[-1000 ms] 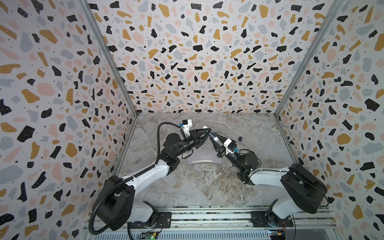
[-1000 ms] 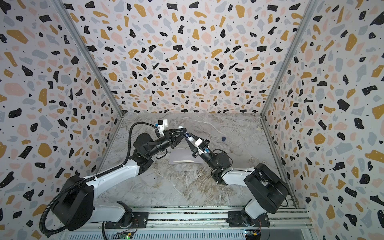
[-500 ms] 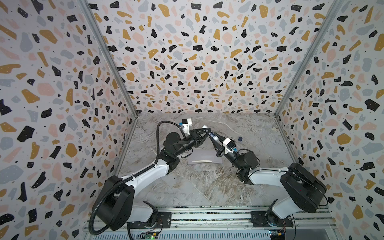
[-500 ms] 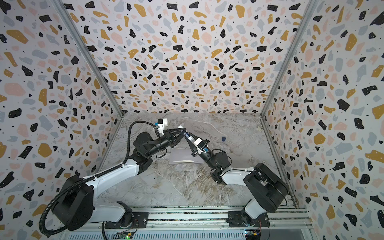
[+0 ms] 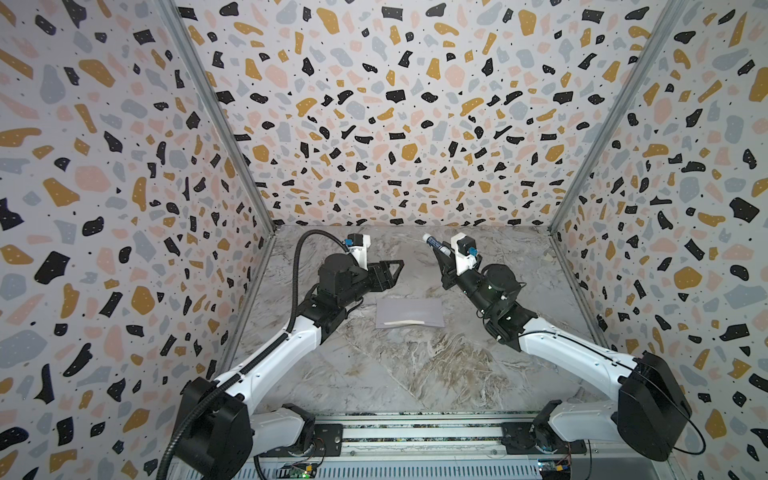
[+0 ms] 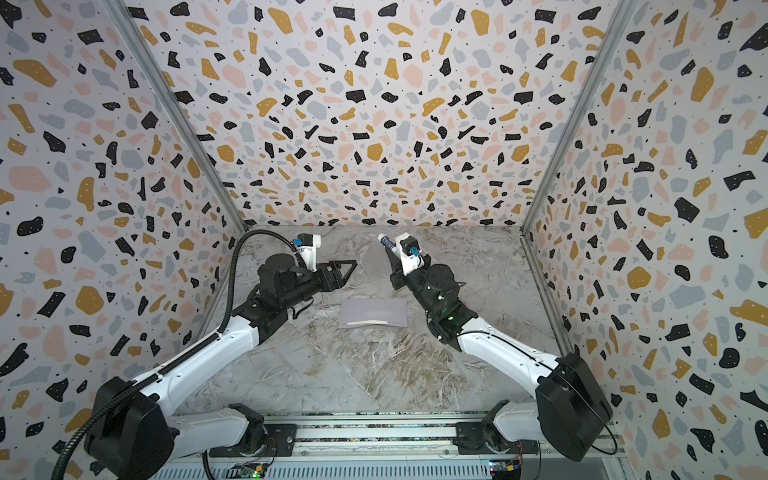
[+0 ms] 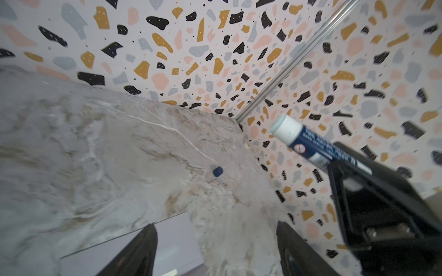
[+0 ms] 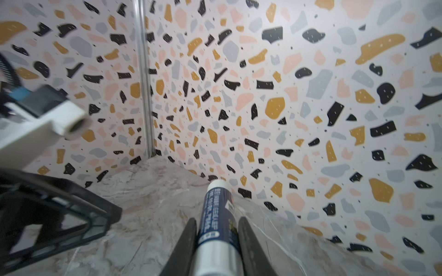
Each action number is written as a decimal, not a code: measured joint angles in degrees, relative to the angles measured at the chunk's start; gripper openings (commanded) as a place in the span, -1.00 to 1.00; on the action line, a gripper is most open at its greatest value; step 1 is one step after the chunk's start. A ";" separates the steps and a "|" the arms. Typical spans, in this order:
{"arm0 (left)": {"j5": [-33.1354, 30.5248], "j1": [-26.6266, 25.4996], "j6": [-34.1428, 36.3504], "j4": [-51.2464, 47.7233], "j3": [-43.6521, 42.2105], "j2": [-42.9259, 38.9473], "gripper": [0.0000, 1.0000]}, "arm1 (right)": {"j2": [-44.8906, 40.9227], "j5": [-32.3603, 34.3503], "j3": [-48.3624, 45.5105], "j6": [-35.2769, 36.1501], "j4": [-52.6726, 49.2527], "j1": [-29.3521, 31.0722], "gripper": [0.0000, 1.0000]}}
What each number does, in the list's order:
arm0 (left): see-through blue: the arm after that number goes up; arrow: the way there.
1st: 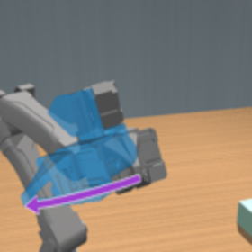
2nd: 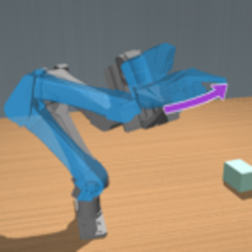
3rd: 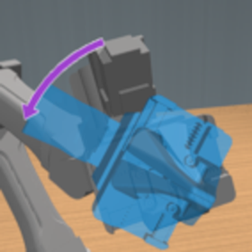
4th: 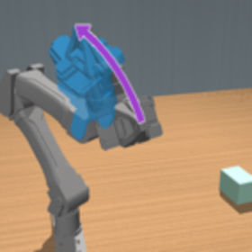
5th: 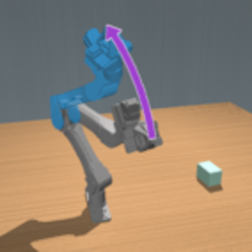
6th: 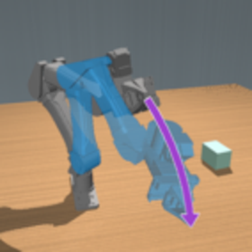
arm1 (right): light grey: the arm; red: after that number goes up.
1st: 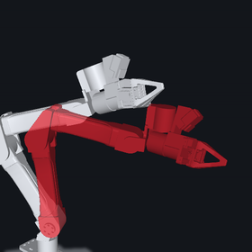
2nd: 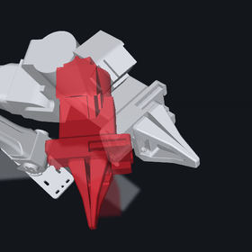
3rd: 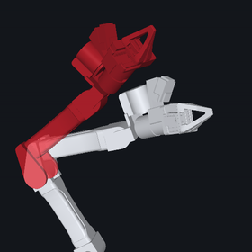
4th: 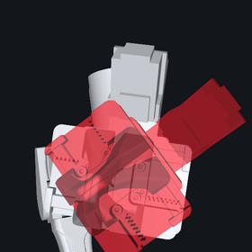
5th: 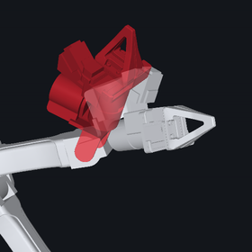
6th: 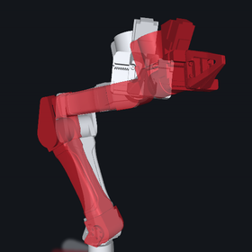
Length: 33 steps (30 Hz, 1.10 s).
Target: Place the letter into the envelope and seal it
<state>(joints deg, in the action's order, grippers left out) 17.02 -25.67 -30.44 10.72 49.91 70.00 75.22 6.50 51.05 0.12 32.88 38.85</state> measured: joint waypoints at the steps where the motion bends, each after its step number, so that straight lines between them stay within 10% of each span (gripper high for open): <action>1: -0.28 0.00 3.26 -0.87 -0.04 -0.42 0.59 | -0.02 0.70 1.36 -0.39 -4.15 -0.72 -1.00; 14: 4.55 -6.38 39.28 -10.03 -1.05 3.28 0.53 | 1.66 -7.89 11.10 -0.37 -41.57 -15.67 -1.00; 33: -2.45 -13.81 59.91 -24.68 7.15 19.52 0.30 | -2.43 -14.01 9.64 -1.20 -47.28 -17.05 -1.00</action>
<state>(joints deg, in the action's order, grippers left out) 14.57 -39.48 29.47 -13.96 57.06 89.52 72.79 -7.51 60.69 -1.08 -14.39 21.80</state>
